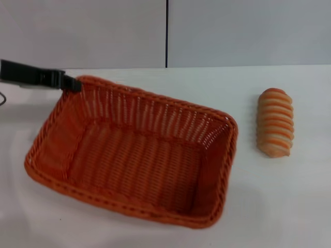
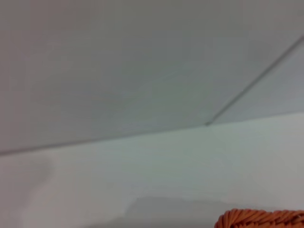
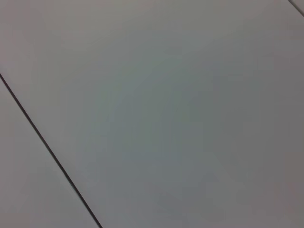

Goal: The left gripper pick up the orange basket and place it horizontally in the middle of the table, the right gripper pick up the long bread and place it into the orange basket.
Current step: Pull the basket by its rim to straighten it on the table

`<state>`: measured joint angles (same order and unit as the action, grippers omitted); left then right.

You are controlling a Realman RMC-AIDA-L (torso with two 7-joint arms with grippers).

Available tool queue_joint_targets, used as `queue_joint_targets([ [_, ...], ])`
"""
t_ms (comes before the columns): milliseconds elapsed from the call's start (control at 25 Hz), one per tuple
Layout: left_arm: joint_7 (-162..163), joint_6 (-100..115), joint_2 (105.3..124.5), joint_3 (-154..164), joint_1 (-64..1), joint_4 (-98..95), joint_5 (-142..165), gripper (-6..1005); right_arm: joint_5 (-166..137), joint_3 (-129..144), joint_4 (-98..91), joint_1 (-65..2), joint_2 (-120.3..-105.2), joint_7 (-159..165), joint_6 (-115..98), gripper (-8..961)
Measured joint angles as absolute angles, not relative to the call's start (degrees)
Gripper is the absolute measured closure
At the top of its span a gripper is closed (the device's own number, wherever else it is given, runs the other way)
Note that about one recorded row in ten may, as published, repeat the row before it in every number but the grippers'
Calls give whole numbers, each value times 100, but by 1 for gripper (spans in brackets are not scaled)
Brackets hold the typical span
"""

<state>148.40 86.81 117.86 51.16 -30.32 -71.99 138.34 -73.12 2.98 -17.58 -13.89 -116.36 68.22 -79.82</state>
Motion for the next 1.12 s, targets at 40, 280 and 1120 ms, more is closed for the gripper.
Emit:
queue_joint_targets([
  [40,14864,8815,11787,5107,-3016,-7231,13831,812,-7312,298,-1758,-1389,-11636,6821,-7978,880],
  [280,15060,9333,11777,5091,-2899,-7438,13834,811,-7312,299,-1758,-1426,-11628,6813,-7925,877],
  [1120,15672,9239,11833,5071,-2473,-7592,13675,816,-7520,316,-1763,-1577,-11627,6741,-7774,868],
])
